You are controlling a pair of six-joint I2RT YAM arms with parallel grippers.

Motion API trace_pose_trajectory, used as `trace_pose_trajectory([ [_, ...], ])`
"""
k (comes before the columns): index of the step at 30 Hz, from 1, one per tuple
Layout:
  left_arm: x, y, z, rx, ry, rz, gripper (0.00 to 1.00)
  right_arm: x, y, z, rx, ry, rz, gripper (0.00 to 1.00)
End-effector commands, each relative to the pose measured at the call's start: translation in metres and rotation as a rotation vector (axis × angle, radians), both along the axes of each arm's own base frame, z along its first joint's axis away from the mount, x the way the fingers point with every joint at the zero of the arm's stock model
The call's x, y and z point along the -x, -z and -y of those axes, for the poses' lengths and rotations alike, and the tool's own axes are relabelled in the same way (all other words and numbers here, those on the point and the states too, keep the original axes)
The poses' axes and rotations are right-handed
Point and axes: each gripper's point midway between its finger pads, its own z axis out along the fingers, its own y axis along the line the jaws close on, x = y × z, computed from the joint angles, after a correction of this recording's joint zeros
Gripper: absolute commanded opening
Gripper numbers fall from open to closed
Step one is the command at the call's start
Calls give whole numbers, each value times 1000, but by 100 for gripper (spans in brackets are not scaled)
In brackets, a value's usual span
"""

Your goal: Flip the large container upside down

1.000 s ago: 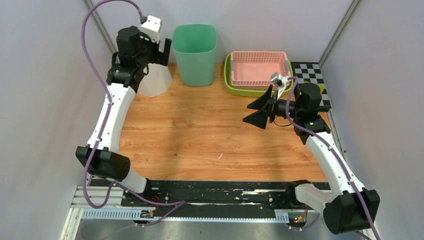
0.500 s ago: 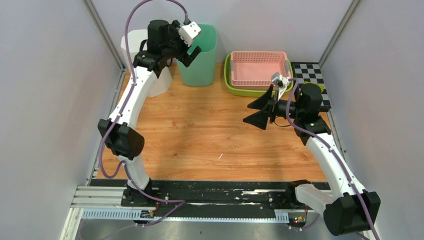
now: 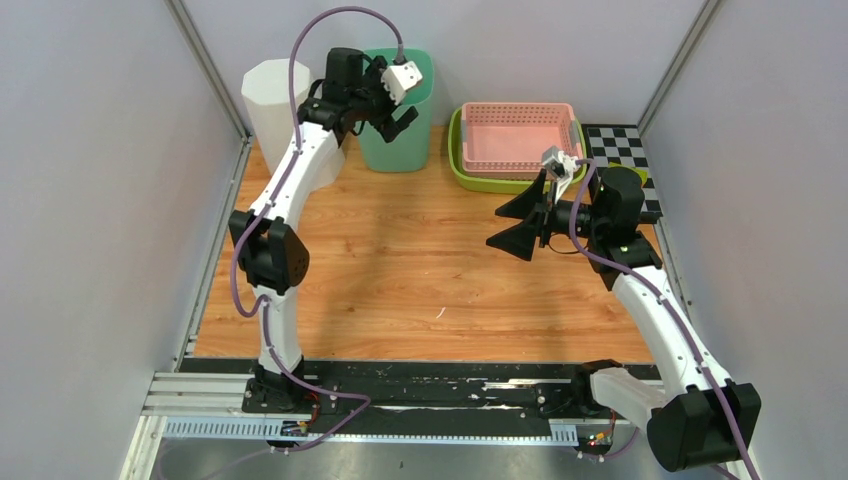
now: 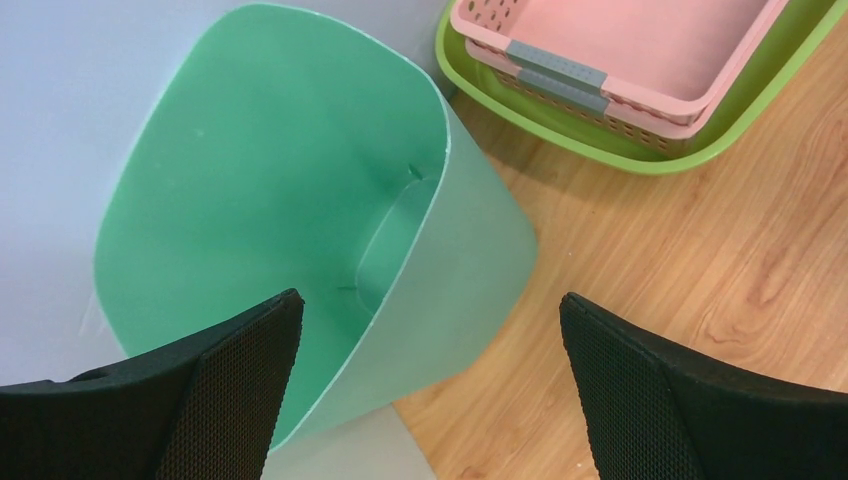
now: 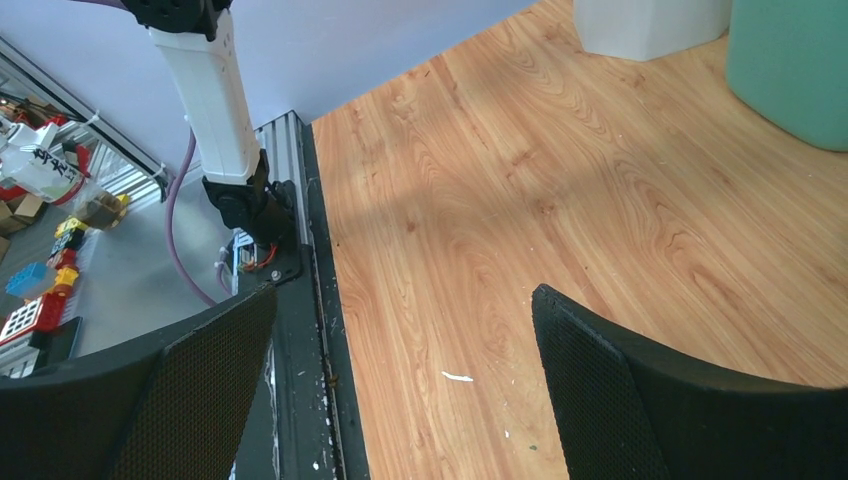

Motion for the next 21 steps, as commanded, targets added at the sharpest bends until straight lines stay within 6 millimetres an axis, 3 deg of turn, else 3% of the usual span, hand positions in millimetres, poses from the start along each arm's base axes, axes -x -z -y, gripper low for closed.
trace_pose_trajectory([
  [1, -4, 1, 8, -11, 34, 6, 100, 2, 1, 3, 8, -10, 26, 100],
  [8, -19, 18, 4, -56, 10, 11, 98, 3, 2, 3, 11, -14, 31, 100],
  [15, -26, 30, 3, -84, 14, 5, 82, 3, 3, 3, 14, -15, 32, 100],
  [21, -28, 39, 0, -106, 1, -9, 75, 3, 4, 3, 15, -20, 30, 100],
])
